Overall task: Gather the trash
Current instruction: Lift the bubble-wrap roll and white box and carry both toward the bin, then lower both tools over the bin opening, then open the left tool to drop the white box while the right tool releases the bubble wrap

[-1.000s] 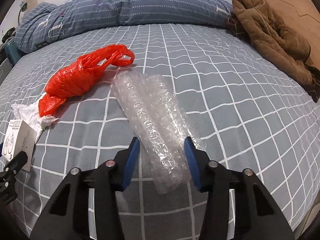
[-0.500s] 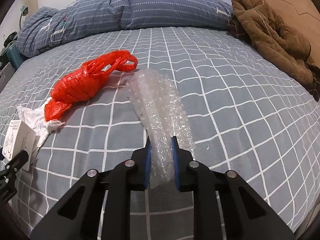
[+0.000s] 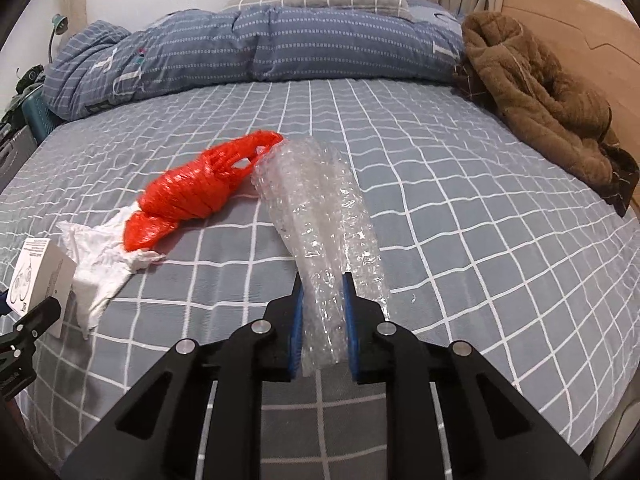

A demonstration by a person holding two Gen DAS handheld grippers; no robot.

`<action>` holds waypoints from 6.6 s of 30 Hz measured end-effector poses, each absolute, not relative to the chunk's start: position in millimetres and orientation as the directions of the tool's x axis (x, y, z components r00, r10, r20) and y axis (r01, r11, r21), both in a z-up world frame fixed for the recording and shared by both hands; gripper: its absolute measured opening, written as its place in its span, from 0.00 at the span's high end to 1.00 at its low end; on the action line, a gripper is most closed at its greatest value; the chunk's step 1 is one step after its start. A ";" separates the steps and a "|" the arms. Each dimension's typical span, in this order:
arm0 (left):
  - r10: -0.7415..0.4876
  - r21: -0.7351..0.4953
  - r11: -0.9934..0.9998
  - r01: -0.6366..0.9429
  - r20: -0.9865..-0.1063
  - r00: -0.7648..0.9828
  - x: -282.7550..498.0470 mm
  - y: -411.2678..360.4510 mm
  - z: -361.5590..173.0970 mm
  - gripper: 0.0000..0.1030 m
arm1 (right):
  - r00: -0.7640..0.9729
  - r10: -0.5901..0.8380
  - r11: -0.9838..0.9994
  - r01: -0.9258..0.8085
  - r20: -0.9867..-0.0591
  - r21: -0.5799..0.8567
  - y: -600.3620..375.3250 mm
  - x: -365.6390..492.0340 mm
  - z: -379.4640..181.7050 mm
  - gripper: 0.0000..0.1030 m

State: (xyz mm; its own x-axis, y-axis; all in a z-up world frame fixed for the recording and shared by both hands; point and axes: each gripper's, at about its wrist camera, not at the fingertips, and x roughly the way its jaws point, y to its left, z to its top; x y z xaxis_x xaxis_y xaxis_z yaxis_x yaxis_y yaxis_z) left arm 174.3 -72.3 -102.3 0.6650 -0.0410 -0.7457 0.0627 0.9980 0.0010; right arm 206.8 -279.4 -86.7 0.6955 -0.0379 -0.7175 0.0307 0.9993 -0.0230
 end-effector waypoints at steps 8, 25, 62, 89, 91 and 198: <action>-0.052 -0.011 0.998 0.065 -0.734 0.677 156.2 -67.5 -91.1 0.31 | 0.719 -0.035 0.999 0.009 -0.694 -0.041 -262.0 187.4 -73.6 0.84; -0.073 -0.040 0.997 0.064 -0.729 0.680 120.7 -60.6 -79.4 0.31 | 0.732 -0.002 1.000 -0.012 -0.682 -0.016 -239.3 151.9 -59.2 0.84; -0.099 -0.076 0.995 0.063 -0.721 0.686 34.3 -45.2 -59.1 0.31 | 0.762 0.076 0.996 -0.084 -0.643 0.018 -193.9 32.4 -24.4 0.84; -0.123 -0.123 0.991 0.049 -0.711 0.692 -44.9 -38.4 -47.4 0.31 | 0.741 0.144 0.989 -0.133 -0.656 0.067 -175.1 -42.0 -21.8 0.84; -0.130 -0.133 0.990 0.049 -0.712 0.690 -50.3 -39.1 -47.4 0.31 | 0.741 0.147 0.988 -0.138 -0.655 0.067 -173.0 -47.7 -20.8 0.84; -0.019 -0.060 0.995 -0.075 -0.890 0.456 -144.9 18.7 -196.2 0.06 | 0.433 0.137 0.974 -0.221 -0.891 0.043 -107.6 -123.1 -186.2 0.50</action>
